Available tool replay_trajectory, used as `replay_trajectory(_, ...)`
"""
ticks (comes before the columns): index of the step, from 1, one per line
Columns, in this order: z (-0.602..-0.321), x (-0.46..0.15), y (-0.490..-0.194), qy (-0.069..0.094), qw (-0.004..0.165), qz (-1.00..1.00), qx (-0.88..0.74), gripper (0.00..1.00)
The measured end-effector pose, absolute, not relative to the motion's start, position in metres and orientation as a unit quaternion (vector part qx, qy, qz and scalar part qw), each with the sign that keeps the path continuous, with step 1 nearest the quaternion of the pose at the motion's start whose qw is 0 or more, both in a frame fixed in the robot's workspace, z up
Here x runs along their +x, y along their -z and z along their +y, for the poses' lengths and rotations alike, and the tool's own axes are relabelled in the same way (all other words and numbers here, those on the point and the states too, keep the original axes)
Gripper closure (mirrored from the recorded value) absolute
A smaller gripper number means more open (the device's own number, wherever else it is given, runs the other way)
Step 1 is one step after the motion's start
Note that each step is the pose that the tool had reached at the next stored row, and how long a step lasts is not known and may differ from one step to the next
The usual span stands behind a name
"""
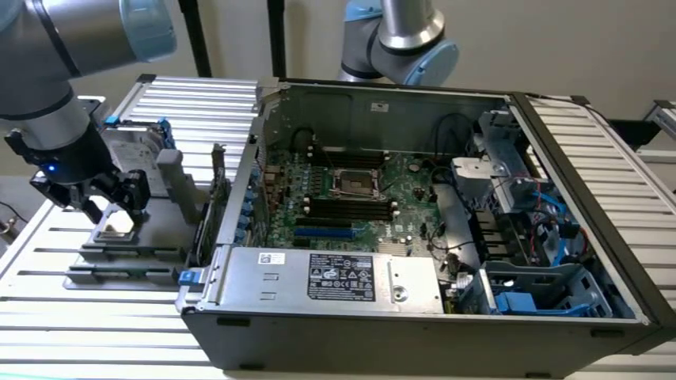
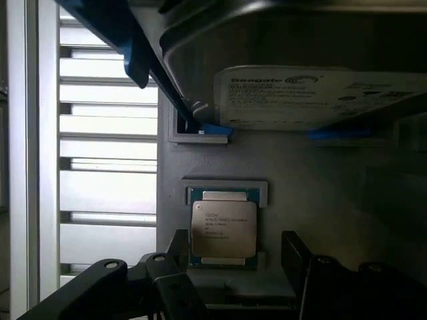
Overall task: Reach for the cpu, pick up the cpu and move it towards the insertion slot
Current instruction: 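Pick up the cpu and move it towards the insertion slot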
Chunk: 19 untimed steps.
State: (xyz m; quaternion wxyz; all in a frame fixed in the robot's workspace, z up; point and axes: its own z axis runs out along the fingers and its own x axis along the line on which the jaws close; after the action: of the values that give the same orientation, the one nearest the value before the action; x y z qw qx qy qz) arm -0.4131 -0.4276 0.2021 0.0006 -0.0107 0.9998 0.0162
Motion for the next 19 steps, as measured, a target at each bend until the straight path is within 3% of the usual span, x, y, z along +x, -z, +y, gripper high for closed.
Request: replay_trajectory(19,-0.4257,-0.4174,-0.1962,-0.019,0.001,1.000,-0.011,0.33)
